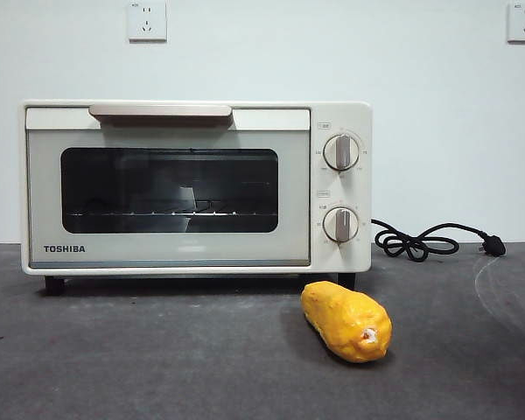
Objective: Take the corn from the table,put the corn in the oven
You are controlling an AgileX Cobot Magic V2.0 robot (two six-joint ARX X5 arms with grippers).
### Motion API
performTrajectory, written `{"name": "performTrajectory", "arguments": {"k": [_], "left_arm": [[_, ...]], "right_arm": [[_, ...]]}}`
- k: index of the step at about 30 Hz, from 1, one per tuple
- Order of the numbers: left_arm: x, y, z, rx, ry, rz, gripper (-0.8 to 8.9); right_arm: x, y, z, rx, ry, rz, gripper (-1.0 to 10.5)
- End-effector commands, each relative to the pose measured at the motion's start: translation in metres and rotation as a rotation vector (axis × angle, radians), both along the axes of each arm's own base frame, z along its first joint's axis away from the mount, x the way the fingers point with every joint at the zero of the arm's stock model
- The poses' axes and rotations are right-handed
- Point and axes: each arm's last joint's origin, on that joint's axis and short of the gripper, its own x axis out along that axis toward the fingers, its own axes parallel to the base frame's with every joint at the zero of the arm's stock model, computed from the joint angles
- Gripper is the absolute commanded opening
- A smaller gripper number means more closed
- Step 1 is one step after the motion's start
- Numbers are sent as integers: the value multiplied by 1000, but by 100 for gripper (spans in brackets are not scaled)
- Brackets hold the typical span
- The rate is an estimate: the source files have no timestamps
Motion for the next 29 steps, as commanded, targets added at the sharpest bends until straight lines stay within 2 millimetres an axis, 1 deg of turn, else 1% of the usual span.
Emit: {"name": "performTrajectory", "arguments": {"k": [1,5,10,13,17,20,24,29], "left_arm": [[1,0,-1,-129,5,17,-3],[1,0,0,-197,8,4,-4],[-1,-5,0,-232,26,-158,-4],[-2,-8,2,-246,34,-256,-5],[-2,-9,4,-302,61,-308,-5],[-2,-10,8,-313,86,-338,-5],[0,-10,17,-313,142,-339,-5],[4,-11,38,-263,187,-366,-5]], "right_arm": [[0,0,-2,256,25,-38,1],[0,0,-2,272,26,-42,1],[0,1,-2,279,30,-2,1],[0,3,-1,289,37,67,0],[-1,7,1,305,29,217,-3],[-2,10,5,313,20,323,-3],[-4,13,12,321,23,411,-3],[-4,14,29,321,31,487,-3]]}}
